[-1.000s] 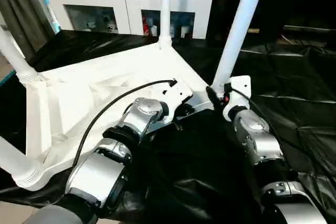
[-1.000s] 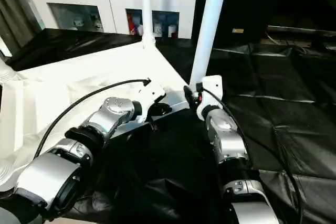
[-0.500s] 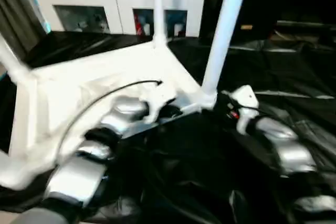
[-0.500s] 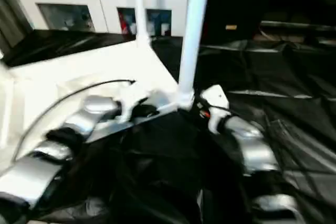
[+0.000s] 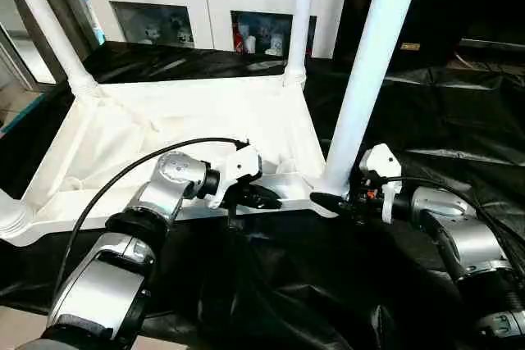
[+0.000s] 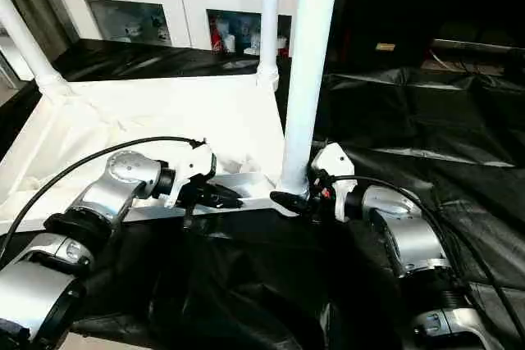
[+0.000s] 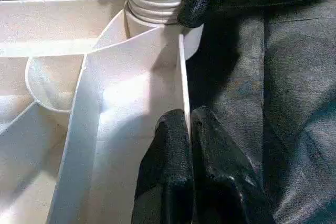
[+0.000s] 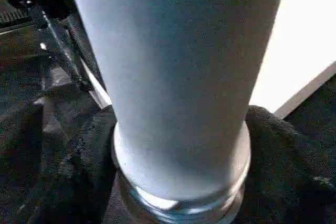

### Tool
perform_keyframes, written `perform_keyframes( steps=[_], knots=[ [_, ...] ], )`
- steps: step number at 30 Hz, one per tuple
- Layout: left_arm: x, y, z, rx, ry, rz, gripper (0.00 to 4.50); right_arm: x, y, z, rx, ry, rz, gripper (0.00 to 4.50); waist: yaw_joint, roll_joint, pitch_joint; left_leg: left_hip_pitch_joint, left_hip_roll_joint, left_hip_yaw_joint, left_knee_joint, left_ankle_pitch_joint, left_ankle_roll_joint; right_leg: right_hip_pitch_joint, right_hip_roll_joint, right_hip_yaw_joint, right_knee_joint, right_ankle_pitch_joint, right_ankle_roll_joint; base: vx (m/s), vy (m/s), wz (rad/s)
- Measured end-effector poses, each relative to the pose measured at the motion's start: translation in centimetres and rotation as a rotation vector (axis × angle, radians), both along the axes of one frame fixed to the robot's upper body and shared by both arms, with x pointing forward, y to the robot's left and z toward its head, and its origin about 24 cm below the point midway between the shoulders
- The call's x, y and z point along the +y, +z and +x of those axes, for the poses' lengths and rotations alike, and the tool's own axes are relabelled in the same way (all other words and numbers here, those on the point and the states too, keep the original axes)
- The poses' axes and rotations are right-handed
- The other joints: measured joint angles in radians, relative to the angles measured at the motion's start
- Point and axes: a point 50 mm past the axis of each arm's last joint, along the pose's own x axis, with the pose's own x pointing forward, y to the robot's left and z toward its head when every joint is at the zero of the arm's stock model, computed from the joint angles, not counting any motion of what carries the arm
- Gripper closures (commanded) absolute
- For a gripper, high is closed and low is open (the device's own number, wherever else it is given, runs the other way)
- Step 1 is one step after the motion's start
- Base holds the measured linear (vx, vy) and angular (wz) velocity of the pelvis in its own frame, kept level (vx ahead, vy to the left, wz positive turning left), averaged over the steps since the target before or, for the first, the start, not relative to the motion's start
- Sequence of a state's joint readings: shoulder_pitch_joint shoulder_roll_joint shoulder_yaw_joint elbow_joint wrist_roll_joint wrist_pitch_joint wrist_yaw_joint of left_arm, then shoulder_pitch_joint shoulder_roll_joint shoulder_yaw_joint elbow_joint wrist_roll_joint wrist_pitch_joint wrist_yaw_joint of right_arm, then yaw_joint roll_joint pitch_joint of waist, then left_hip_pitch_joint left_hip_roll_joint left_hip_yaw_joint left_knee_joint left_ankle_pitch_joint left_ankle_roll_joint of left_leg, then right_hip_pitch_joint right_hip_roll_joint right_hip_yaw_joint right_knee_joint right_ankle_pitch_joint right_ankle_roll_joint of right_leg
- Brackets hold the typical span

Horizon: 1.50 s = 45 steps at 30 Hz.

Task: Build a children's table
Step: Rotate leg to tighten

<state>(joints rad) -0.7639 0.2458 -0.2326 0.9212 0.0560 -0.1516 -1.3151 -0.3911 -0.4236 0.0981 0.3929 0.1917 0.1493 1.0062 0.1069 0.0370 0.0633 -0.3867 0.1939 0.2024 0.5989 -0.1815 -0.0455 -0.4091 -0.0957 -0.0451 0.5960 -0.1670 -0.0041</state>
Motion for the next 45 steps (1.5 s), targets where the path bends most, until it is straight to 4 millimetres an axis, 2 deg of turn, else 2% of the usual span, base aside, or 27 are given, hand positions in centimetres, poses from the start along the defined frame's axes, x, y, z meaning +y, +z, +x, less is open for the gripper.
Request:
perform_keyframes(
  steps=[2, 7, 14, 18, 21, 24, 27, 30, 33, 34, 36, 37, 38, 40, 45],
  knots=[
    [0.0, 0.0, 0.0, 0.0, -0.002, 0.0, 4.5, 0.0, 0.0, 0.0, 0.002, 0.003, 0.002, 1.4, 0.0, 0.0, 0.0, 0.0, 0.0, 0.0, 0.0, 0.0, 0.0, 0.0, 0.0, 0.0, 0.0, 0.0, 0.0, 0.0, 0.0, 0.0],
    [0.0, 0.0, 0.0, 0.001, -0.004, 0.0, 4.5, 0.0, -0.1, -0.1, 0.007, 0.005, 0.009, 1.66, 0.001, 0.0, 0.0, 0.0, 0.0, 0.0, 0.0, 0.0, 0.0, 0.0, 0.0, 0.0, 0.0, 0.0, 0.0, 0.0, 0.0, 0.0],
    [0.1, -0.2, -0.1, 0.019, 0.003, 0.004, 4.5, 0.2, -0.9, -0.5, 0.042, -0.045, 0.073, 1.73, 0.0, 0.0, 0.0, 0.001, 0.0, 0.0, 0.0, 0.0, 0.0, 0.0, 0.0, 0.0, 0.0, 0.0, 0.0, 0.0, 0.0, 0.0],
    [0.2, -0.3, 0.0, 0.024, 0.034, 0.004, 4.5, 0.7, -1.3, -0.4, 0.042, -0.11, 0.107, 1.73, -0.009, 0.0, 0.0, 0.001, 0.0, 0.0, 0.0, 0.0, 0.0, 0.001, 0.0, 0.001, 0.0, 0.0, 0.0, 0.0, 0.0, 0.0],
    [-0.6, -0.6, 0.2, 0.0, 0.083, 0.01, 4.5, 1.2, -2.0, -0.1, 0.043, -0.201, 0.119, 1.73, -0.018, -0.001, -0.001, 0.003, 0.0, 0.0, 0.001, 0.0, 0.0, 0.003, 0.0, 0.001, 0.0, 0.0, 0.0, 0.0, 0.0, 0.0],
    [-1.6, -0.9, 0.7, -0.011, 0.153, 0.019, 4.5, 1.5, -2.7, 0.6, 0.048, -0.348, 0.132, 1.73, -0.023, 0.0, -0.007, 0.009, -0.001, -0.001, 0.0, 0.0, 0.0, 0.008, 0.0, 0.001, -0.001, 0.0, 0.001, 0.0, 0.0, 0.0],
    [-3.1, -1.2, 1.2, -0.019, 0.249, 0.024, 4.5, 1.8, -3.0, 1.8, 0.046, -0.504, 0.13, 1.73, -0.027, 0.001, -0.008, 0.017, -0.003, -0.001, -0.001, 0.0, 0.0, 0.014, 0.0, 0.003, -0.002, -0.005, 0.008, 0.0, 0.0, 0.0],
    [-4.6, -1.4, 1.7, -0.035, 0.356, 0.035, 4.5, 2.5, -3.1, 3.2, 0.046, -0.669, 0.125, 1.73, -0.033, 0.001, -0.008, 0.018, -0.004, -0.003, -0.001, 0.0, 0.0, 0.015, 0.0, 0.002, -0.006, -0.005, 0.009, -0.018, 0.001, 0.0],
    [-6.4, -1.5, 1.9, -0.051, 0.432, 0.049, 4.5, 3.2, -2.9, 4.5, 0.046, -0.827, 0.108, 1.73, -0.049, 0.006, -0.006, 0.019, -0.004, -0.007, -0.006, 0.0, 0.0, 0.017, 0.0, -0.005, -0.024, -0.006, 0.01, -0.065, 0.013, 0.0],
    [-6.7, -1.5, 1.9, -0.05, 0.441, 0.045, 4.5, 3.2, -2.9, 4.6, 0.045, -0.848, 0.104, 1.73, -0.054, 0.009, -0.006, 0.019, -0.004, -0.01, -0.009, 0.0, 0.0, 0.027, -0.001, -0.01, -0.033, -0.006, 0.01, 0.0, 0.0, 0.0],
    [-6.7, -1.6, 1.8, -0.046, 0.447, 0.04, 4.5, 3.3, -2.9, 4.7, 0.041, -0.851, 0.102, 1.73, -0.061, 0.012, -0.007, 0.017, -0.004, -0.014, -0.01, 0.0, 0.0, 0.03, -0.003, -0.019, -0.044, -0.006, 0.01, 0.0, 0.0, 0.0],
    [-6.7, -1.6, 1.8, -0.046, 0.447, 0.039, 4.5, 3.3, -2.9, 4.7, 0.035, -0.85, 0.103, 1.38, -0.062, 0.013, -0.007, 0.017, -0.006, -0.014, -0.011, 0.0, 0.0, 0.03, -0.007, -0.022, -0.045, -0.006, 0.01, 0.0, 0.0, 0.0],
    [-6.7, -1.6, 1.8, -0.047, 0.446, 0.038, 4.5, 3.3, -2.9, 4.7, 0.029, -0.849, 0.105, 1.38, -0.064, 0.013, -0.007, 0.017, -0.007, -0.013, -0.011, 0.0, 0.0, 0.03, -0.008, -0.022, -0.045, -0.006, 0.009, 0.0, 0.0, 0.0],
    [-6.7, -1.5, 1.9, -0.052, 0.441, 0.035, 4.5, 3.3, -3.0, 4.6, 0.011, -0.84, 0.115, 1.03, -0.066, 0.013, -0.007, 0.017, -0.012, -0.011, -0.015, 0.0, 0.0, 0.028, -0.014, -0.022, -0.045, -0.005, 0.009, 0.0, 0.0, 0.0],
    [-5.5, -1.3, 2.2, -0.071, 0.434, 0.039, 4.5, 3.6, -3.1, 4.1, -0.026, -0.745, 0.139, 0.76, -0.077, 0.013, -0.007, 0.016, -0.013, -0.01, -0.015, 0.0, 0.0, 0.024, -0.016, -0.022, -0.042, -0.004, 0.007, 0.0, 0.0, 0.0]
  ],
)
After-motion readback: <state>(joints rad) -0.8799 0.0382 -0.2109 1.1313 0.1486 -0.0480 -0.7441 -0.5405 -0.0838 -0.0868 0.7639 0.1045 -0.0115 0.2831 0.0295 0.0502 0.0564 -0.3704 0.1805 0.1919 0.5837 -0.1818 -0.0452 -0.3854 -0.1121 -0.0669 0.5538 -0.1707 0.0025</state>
